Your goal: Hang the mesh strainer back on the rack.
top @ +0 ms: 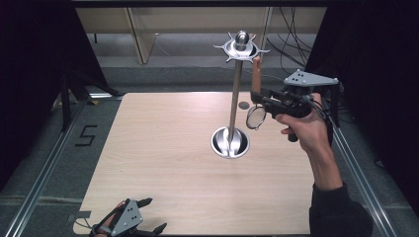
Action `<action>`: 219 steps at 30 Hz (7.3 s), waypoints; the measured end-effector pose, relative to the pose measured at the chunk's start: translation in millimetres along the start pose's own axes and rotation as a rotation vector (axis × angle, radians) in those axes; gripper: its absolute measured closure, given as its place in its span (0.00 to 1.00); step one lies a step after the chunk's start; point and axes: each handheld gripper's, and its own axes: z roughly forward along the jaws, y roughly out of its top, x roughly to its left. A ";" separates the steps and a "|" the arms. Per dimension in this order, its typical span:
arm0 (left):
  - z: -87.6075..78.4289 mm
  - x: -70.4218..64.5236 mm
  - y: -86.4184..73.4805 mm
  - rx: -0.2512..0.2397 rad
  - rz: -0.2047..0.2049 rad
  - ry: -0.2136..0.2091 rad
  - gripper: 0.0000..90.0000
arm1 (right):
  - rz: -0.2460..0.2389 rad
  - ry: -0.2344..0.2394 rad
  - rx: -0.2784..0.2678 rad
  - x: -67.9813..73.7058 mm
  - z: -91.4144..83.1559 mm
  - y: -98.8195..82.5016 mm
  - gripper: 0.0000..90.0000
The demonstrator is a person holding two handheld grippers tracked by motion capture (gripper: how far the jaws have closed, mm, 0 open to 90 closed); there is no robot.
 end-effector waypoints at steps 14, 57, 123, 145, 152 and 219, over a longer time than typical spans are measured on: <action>-0.9 0.4 0.3 0.007 0.010 -0.006 0.17 | 0.002 -0.013 0.037 -2.8 12.0 1.3 0.77; -0.1 -0.5 0.0 0.002 0.013 0.001 0.17 | 0.056 -0.005 -0.007 0.1 0.2 -25.6 0.55; -2.6 -1.6 0.6 -0.011 0.012 -0.003 0.17 | 0.019 0.024 0.137 8.5 -8.4 -95.7 0.31; -3.3 -1.6 0.5 -0.007 0.014 -0.003 0.17 | -0.016 0.064 0.224 13.3 -0.1 -120.4 0.30; -4.0 -0.5 0.7 0.002 0.031 0.004 0.17 | -0.028 0.073 0.234 17.3 2.5 -125.7 0.30; -3.8 -2.3 0.4 -0.013 0.010 -0.002 0.17 | 0.071 0.135 0.440 36.9 12.1 -221.0 0.29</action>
